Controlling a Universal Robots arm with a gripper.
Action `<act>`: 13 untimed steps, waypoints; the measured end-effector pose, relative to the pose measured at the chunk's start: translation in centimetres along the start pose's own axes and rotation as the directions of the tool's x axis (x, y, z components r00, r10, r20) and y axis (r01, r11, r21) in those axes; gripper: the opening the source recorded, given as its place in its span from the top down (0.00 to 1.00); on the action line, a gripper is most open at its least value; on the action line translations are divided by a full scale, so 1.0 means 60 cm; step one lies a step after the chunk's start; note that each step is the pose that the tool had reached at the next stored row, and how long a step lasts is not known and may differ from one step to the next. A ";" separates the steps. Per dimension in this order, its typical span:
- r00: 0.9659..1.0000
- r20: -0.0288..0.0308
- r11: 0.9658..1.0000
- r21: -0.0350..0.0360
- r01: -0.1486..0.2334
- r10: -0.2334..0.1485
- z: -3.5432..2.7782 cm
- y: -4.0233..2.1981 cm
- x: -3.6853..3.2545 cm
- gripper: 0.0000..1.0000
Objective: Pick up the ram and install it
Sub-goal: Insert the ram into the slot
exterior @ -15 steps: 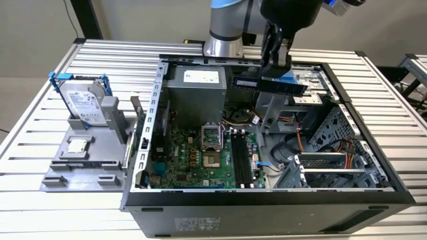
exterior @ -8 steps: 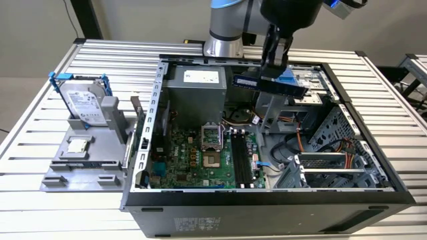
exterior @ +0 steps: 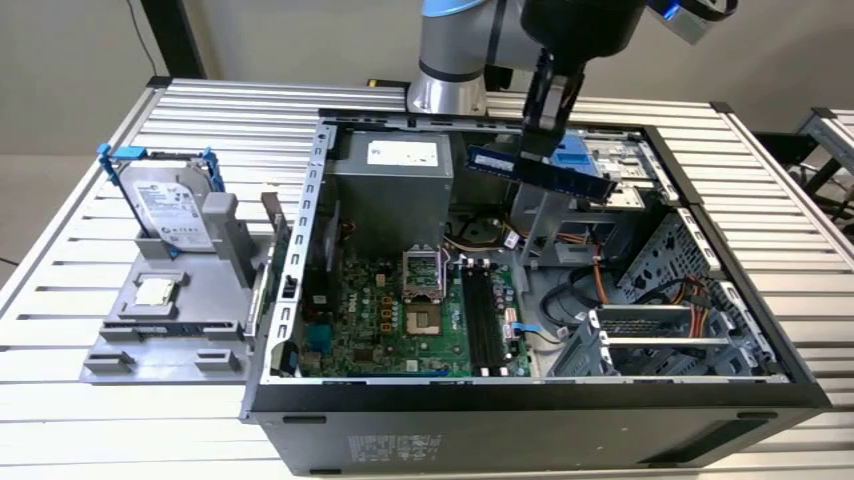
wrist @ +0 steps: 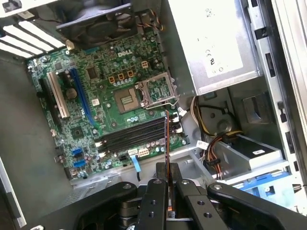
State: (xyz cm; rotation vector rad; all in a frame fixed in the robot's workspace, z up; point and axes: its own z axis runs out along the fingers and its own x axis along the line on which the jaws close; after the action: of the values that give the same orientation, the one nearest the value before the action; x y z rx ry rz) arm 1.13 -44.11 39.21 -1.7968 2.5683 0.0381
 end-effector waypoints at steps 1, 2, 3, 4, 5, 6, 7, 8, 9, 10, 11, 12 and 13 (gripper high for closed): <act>1.000 0.000 1.000 0.000 -0.013 0.013 0.000 0.000 0.000 1.00; 1.000 0.001 1.000 0.001 -0.029 0.029 0.000 0.000 0.000 1.00; 0.999 0.001 0.999 0.001 -0.043 0.043 0.000 0.000 0.000 1.00; 0.998 0.001 0.998 0.001 -0.058 0.058 0.000 0.000 0.000 1.00; 0.997 0.001 0.997 0.001 -0.072 0.072 0.000 0.000 0.000 1.00; 0.996 0.001 0.996 0.002 -0.085 0.085 0.000 0.000 0.000 1.00; 0.995 0.002 0.995 0.002 -0.099 0.099 0.000 0.000 0.000 1.00; 0.994 0.002 0.994 0.002 -0.112 0.112 0.000 0.000 0.000 1.00; 0.992 0.002 0.992 0.002 -0.126 0.126 0.000 0.000 0.000 1.00; 0.990 0.002 0.990 0.003 -0.140 0.140 0.000 0.000 0.000 1.00; 0.988 0.003 0.988 0.003 -0.153 0.153 0.000 0.000 0.000 1.00; 0.986 0.003 0.986 0.003 -0.167 0.167 0.000 0.000 0.000 1.00; 0.984 0.003 0.984 0.003 -0.181 0.181 0.000 0.000 0.000 1.00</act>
State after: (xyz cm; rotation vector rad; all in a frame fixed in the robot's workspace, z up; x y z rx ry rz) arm 1.13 -44.11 39.19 -1.5553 2.7189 0.0370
